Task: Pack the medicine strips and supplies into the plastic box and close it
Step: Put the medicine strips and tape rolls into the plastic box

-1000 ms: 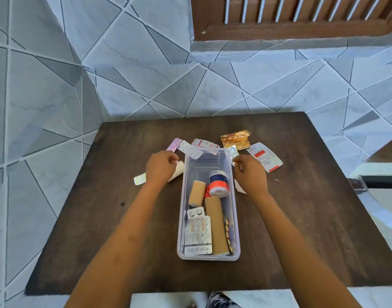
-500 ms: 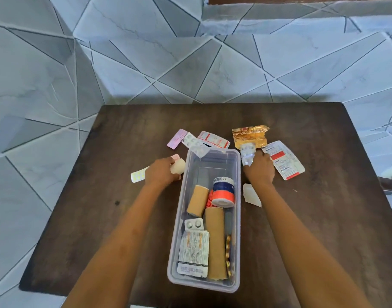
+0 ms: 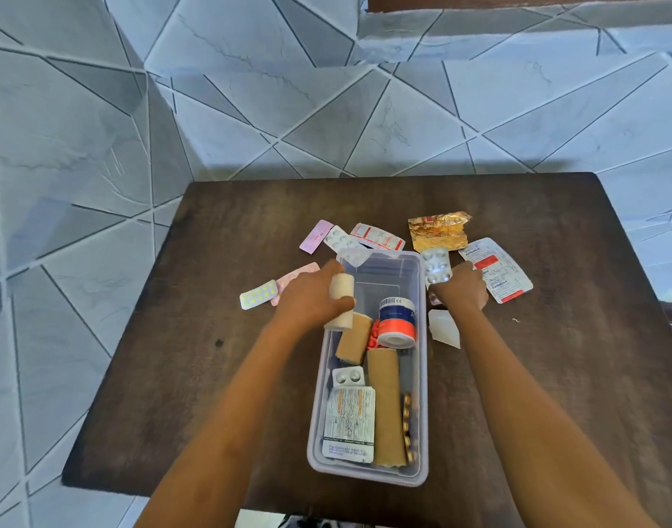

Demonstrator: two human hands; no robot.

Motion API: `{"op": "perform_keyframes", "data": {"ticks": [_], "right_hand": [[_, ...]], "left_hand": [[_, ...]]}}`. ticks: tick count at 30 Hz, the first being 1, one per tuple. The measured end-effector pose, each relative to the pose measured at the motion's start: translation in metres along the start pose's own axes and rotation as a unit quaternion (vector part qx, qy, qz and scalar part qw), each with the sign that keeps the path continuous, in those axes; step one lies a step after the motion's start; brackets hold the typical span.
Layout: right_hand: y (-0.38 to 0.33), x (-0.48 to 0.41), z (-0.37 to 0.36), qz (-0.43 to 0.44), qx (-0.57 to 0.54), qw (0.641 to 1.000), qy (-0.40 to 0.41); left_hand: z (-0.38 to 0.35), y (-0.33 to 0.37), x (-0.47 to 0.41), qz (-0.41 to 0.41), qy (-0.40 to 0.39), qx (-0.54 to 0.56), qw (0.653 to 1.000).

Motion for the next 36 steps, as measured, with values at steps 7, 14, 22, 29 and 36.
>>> {"op": "perform_keyframes", "data": {"ticks": [7,14,22,29,36], "right_hand": [[-0.001,0.018,0.02,0.021,-0.153,0.987,0.056],[-0.045,0.055,0.027,0.124,-0.273,0.954,-0.033],[-0.065,0.071,0.001,0.186,-0.155,0.966,-0.092],[-0.086,0.062,-0.016,0.296,0.033,0.948,-0.108],[-0.08,0.061,-0.037,0.326,0.201,0.918,-0.106]], "left_hand": [[-0.012,0.021,0.006,-0.063,-0.016,-0.052,0.997],[-0.025,0.027,-0.003,-0.085,-0.079,-0.13,0.985],[0.016,0.004,-0.018,-0.03,0.129,0.034,0.991],[-0.002,0.014,-0.053,-0.063,0.065,0.009,0.996],[0.005,-0.011,-0.054,-0.016,0.132,0.094,0.987]]}}
Point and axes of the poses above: each hand's wrist, its own x-axis away from the middle knuckle, its own z-axis out of the back of the hand, y = z × x, the point moved 5 cm from there along -x, towards the middle knuckle, and after that the axes turned 14 degrees about -x, right-handed, at the moved point
